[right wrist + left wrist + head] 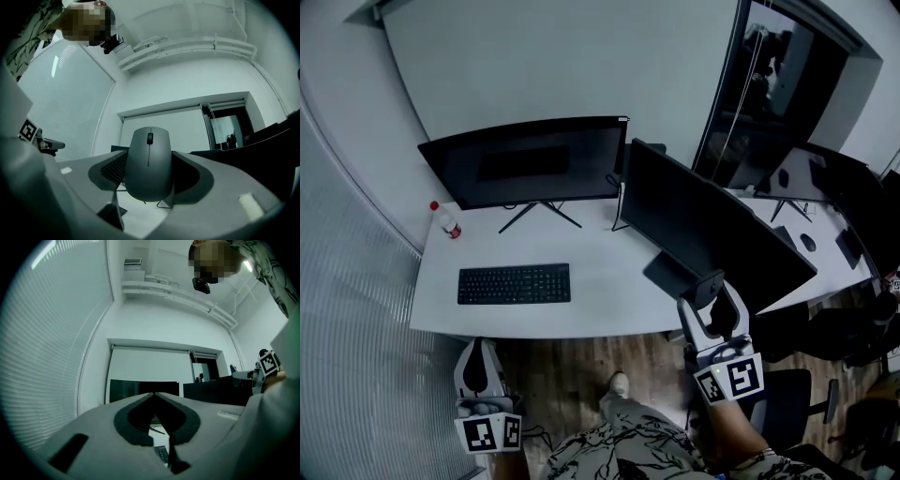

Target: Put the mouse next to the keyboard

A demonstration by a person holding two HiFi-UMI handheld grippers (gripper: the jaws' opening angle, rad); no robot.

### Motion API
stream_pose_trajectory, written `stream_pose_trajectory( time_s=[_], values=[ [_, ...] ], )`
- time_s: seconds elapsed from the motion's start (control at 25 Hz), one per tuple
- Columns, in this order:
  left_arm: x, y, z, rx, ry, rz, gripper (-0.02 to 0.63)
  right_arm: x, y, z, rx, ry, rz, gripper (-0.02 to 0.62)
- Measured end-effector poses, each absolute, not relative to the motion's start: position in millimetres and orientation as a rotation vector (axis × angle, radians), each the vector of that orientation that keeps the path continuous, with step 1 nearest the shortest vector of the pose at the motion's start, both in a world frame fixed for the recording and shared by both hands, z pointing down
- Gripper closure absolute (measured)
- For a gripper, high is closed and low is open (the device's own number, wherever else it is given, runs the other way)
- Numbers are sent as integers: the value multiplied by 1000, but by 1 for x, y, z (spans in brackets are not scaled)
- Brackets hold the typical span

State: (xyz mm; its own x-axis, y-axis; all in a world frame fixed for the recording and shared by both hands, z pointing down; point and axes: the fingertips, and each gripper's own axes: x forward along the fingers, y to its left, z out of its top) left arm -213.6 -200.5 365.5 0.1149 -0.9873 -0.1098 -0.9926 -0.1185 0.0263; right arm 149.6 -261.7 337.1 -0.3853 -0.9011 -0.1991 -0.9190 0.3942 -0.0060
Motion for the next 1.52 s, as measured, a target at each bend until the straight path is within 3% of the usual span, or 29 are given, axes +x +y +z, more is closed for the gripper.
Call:
stream_pose_trajectory(
  time_s=[0.64,1.52],
  values=[
    [-193,-280,363,-2242,2122,122,607,155,-368,346,-1530,2542,119,293],
    [-286,-394,369,-2451,1919,121,609,69,-417,350,-1786,2428,117,293]
  ],
)
